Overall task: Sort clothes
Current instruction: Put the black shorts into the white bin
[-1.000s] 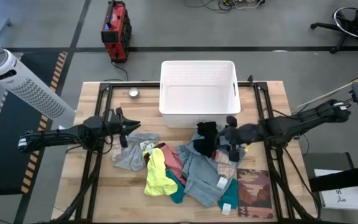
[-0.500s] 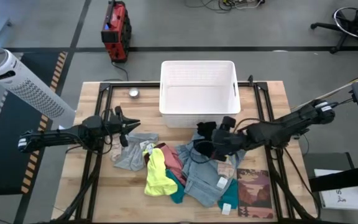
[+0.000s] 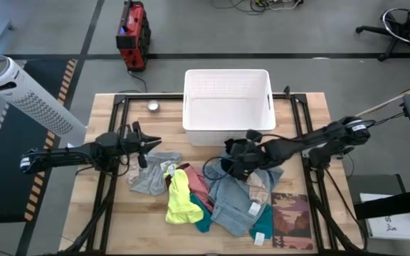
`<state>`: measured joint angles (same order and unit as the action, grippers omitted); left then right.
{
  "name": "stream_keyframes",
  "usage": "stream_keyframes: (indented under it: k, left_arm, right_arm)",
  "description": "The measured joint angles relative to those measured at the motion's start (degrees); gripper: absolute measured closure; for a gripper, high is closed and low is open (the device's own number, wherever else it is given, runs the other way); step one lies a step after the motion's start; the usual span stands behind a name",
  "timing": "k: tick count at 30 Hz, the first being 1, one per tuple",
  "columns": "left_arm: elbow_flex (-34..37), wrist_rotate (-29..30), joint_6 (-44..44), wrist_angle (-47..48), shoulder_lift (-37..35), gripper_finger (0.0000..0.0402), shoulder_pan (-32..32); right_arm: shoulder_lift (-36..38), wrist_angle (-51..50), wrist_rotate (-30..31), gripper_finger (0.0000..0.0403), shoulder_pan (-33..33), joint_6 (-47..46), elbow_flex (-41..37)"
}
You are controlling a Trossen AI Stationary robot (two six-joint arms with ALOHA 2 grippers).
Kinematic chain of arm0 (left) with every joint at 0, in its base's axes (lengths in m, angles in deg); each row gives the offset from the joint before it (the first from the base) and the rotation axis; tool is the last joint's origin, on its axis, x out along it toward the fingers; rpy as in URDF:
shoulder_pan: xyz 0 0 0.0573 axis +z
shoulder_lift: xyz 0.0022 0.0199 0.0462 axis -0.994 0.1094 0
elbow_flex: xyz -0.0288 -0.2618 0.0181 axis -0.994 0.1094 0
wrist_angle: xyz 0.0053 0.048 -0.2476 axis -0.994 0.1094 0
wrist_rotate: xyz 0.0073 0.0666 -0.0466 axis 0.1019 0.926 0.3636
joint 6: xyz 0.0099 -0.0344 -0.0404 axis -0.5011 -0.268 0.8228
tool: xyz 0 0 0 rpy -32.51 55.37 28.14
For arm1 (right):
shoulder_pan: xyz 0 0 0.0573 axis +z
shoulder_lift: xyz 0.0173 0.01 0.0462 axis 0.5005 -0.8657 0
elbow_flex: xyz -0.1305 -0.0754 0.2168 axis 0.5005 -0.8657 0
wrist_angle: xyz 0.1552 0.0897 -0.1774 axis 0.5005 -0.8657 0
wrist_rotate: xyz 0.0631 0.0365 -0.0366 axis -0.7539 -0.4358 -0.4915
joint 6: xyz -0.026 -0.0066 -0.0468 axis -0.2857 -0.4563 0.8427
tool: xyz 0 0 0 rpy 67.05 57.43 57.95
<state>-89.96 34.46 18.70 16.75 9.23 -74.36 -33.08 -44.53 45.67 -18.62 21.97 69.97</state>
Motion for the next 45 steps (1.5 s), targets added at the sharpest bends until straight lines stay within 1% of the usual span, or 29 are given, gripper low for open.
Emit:
stream_keyframes:
  k: [2, 3, 4, 8, 12, 18, 21, 24, 28, 30, 31, 33, 36, 41, 45]
  left_arm:
    - [0.0, 0.0, -0.8, 0.8, 0.4, 0.0351, 0.0]
    - [0.0, 0.0, -1.3, 0.7, 0.7, 0.0351, 0.0]
    - [0.0, 0.0, -1.9, 0.5, 0.9, 0.0351, 0.0]
    - [0.0, 0.0, -4.6, -0.3, 1.0, 0.0351, 0.0]
    - [0.0, 0.0, -6.5, -2.3, 0.6, 0.0351, 0.0]
    - [0.0, 0.0, -8.2, -3.2, 0.7, 0.0351, 0.0]
    - [0.0, 0.0, -8.1, -2.7, 0.8, 0.0351, 0.0]
    - [0.0, 0.0, -8.6, -2.8, 1.1, 0.0351, 0.0]
    - [0.0, 0.0, -8.9, -3.0, 1.0, 0.0351, 0.0]
    - [0.0, 0.0, -8.9, -3.1, 1.0, 0.0351, 0.0]
    - [0.0, 0.0, -8.9, -3.1, 1.0, 0.0351, 0.0]
    - [0.0, 0.0, -8.9, -3.2, 1.0, 0.0351, 0.0]
    - [0.0, 0.0, -8.9, -3.2, 1.0, 0.0351, 0.0]
    - [0.0, 0.0, -9.3, -3.2, 1.0, 0.0351, 0.0]
    - [0.0, 0.0, -9.3, -3.2, 0.9, 0.0351, 0.0]
  right_arm:
    - [-0.7, -0.8, 0.0, 0.0375, 0.0, 1.5, 1.7]
    - [-1.0, -1.3, 0.0, 0.0388, 0.0, 2.2, 2.8]
    - [-1.1, -2.0, -0.1, 0.0392, 0.1, 2.5, 3.9]
    - [-1.4, -6.1, -1.4, 0.0387, 0.5, 2.5, 10.6]
    - [-1.3, -8.7, -1.5, 0.0399, 1.1, 4.6, 17.2]
    - [-0.7, -8.6, -0.6, 0.04, 0.9, 12.0, 26.2]
    - [-0.7, -8.5, 3.2, 0.0401, 0.9, 16.2, 30.8]
    - [-0.7, -7.2, 9.3, 0.0402, 0.9, 21.1, 35.3]
    - [-0.8, -1.7, 20.2, 0.0402, 0.2, 31.0, 40.4]
    - [-0.7, 2.2, 23.0, 0.0402, -1.0, 36.9, 42.5]
    - [-0.7, 3.8, 23.4, 0.0402, -1.9, 39.4, 43.4]
    - [-0.7, 5.7, 22.9, 0.0402, -4.2, 42.9, 45.0]
    - [-0.7, 5.6, 21.4, 0.0402, -8.7, 44.1, 45.7]
    - [-0.8, 2.0, 16.1, 0.0403, -16.7, 40.8, 44.1]
    - [-1.1, 1.8, 8.4, 0.0403, -21.5, 35.4, 40.4]
